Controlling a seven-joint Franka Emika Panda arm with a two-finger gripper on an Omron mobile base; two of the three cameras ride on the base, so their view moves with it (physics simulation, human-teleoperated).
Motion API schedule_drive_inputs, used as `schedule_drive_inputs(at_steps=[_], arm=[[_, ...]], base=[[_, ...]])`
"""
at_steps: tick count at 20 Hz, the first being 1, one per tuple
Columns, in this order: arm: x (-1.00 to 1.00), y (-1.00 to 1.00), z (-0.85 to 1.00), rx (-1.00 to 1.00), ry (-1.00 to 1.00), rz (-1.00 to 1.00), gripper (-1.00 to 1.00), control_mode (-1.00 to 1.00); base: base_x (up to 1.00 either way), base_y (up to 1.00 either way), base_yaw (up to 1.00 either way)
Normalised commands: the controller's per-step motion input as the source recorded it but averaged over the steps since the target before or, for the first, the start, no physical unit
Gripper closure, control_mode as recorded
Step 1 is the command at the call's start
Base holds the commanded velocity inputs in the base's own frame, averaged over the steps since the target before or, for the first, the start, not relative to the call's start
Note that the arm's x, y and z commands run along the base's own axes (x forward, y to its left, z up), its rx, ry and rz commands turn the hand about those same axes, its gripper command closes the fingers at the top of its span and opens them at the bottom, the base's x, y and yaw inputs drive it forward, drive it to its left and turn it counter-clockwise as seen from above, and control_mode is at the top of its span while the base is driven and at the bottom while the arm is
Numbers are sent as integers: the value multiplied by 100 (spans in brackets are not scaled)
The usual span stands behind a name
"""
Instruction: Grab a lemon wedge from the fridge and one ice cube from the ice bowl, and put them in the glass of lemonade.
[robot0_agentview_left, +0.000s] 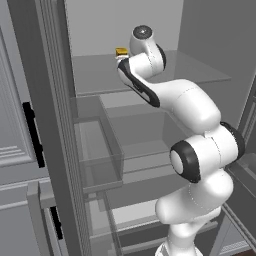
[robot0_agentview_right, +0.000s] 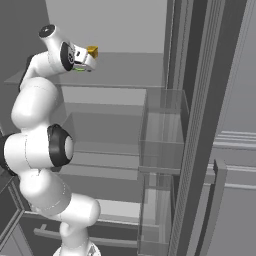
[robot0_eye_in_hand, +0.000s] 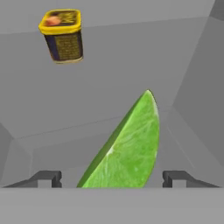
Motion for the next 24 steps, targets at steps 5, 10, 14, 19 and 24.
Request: schedule_drive_inputs(at_steps=[5,10,14,19,24], arm=[[0,0,0,0,0,0,100,-100],[-21,0,0,1,-1,0,100,-100],[-90,-6,0,7,-20,0,100,-100],[-100,-14,0,8,-36,0,100,-100],[-99,-36,4,7,-17,1,100,-100]], base=[[0,0,0],[0,0,0],[0,0,0],[0,0,0],[0,0,0]])
